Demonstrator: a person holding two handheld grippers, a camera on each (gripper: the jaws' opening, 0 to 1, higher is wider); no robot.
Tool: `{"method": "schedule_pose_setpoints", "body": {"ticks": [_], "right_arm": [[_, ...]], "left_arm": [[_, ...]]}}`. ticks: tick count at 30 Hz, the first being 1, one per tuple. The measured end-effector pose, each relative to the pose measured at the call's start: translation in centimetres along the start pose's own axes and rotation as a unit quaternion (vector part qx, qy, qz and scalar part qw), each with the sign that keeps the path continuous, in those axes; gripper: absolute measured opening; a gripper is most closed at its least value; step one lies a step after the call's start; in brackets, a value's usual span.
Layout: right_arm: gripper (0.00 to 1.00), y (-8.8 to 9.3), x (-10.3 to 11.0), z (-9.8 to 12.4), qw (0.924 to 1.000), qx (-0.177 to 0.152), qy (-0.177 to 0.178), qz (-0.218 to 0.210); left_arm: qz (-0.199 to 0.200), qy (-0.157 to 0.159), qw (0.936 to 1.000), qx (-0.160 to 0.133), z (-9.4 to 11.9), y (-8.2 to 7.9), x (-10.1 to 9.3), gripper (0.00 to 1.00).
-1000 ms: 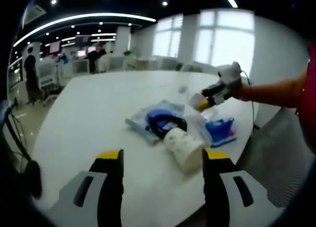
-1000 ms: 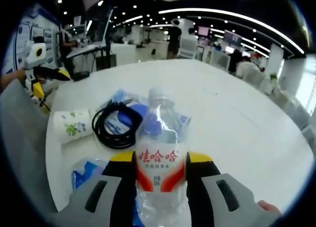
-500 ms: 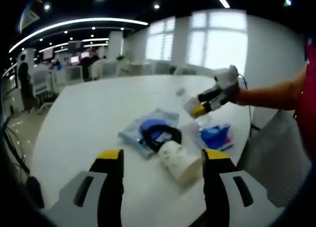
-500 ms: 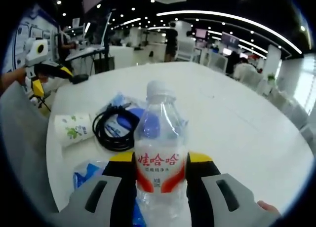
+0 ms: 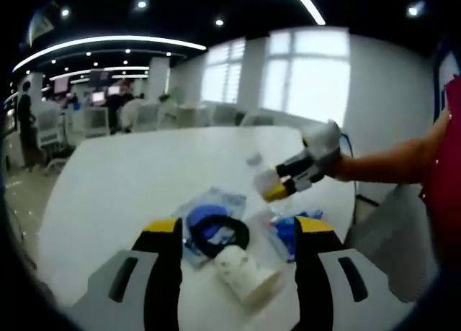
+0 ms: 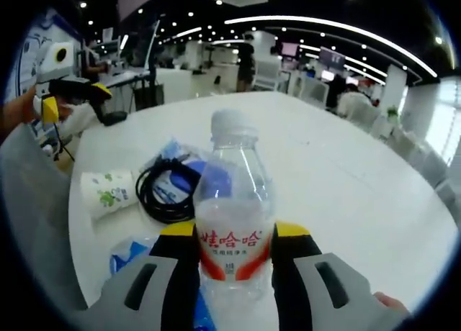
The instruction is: Arrange the tabletop items into an orderly group along one side of the table until the central work area is clear of visible clutter.
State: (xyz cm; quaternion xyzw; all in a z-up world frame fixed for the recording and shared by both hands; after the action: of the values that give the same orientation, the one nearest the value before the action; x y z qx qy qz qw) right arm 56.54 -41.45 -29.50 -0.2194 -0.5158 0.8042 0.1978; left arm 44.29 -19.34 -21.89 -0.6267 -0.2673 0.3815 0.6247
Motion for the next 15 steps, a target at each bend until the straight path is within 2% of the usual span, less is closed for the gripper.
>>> {"method": "schedule_pose_setpoints", "body": {"ticks": [6,11,15], "right_arm": [[0.37,-1.3,0.5,0.2,0.9999,-0.01,0.0,0.003],[0.37,-3.7,1.4,0.3,0.9993,-0.035,-0.006,0.013],[0.37,-5.6,2.4,0.3,0.9983,-0.055,-0.01,0.016]], "left_arm": [[-0.014,0.019,0.9997,-0.003,-1.8,-1.1,-1.3,0.58],[-0.034,0.037,0.9988,-0.004,-3.7,-2.3,-2.6,0.58],[-0.044,0.036,0.9982,-0.02,-5.3,-3.7,-3.3,0.57]]}}
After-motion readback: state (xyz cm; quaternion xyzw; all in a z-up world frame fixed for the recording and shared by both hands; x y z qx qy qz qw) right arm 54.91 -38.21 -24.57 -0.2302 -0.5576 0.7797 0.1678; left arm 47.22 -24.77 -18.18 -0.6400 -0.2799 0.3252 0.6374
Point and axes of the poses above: the point that each gripper's makers call its tool centre point, and the gripper's own axes: z roughly backward along the fingers, x roughly to its left, y roughly out of its underside, the point moved 5 cm from there along z, roughly backward along the fingers, and after that the axes turned 12 degrees about -x, right-handed, at the moved point
